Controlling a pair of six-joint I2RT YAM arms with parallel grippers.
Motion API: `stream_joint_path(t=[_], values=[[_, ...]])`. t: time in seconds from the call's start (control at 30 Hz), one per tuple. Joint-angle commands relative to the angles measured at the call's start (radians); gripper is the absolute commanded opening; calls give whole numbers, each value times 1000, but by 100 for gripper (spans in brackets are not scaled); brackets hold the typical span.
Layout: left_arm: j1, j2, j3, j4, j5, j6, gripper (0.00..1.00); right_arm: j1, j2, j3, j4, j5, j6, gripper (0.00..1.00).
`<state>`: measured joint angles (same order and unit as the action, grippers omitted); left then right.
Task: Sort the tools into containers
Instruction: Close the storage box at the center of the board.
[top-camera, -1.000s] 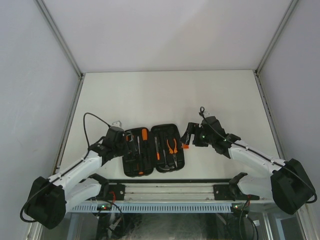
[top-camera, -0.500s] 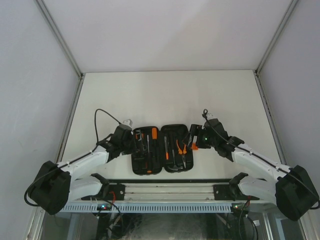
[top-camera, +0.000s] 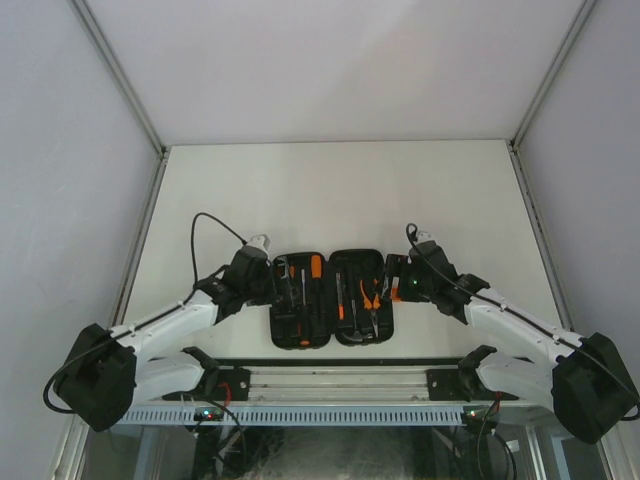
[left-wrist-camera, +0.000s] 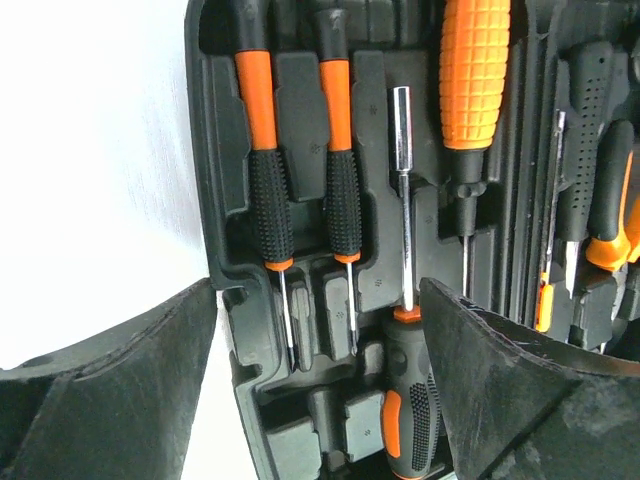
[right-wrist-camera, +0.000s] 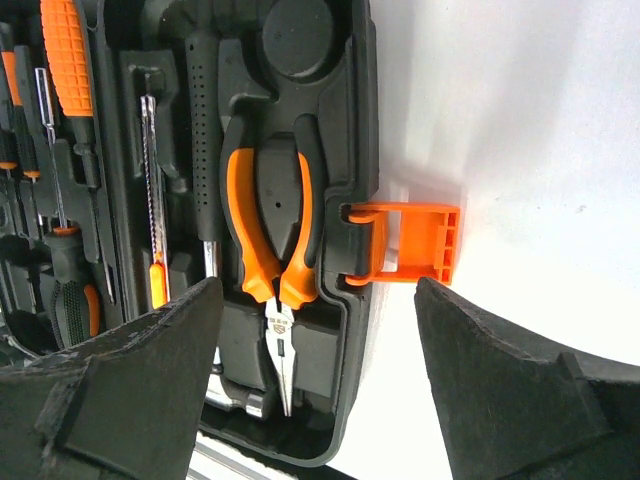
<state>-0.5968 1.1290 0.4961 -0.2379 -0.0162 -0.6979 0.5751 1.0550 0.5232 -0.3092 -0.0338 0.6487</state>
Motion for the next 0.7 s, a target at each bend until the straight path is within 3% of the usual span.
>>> stream_joint_path(t=[0.0,0.27,0.67], values=[[-6,-46,2,18,-17,17,87,-10,-5,-1,7,-9,-36,77],[-6,-62,-77,106,36,-6,89,-44,20,-11,66,-87,-41,76],[-6,-53,-94,123,42,-9,87,-98,-65,-107,36,-106,-4,48]])
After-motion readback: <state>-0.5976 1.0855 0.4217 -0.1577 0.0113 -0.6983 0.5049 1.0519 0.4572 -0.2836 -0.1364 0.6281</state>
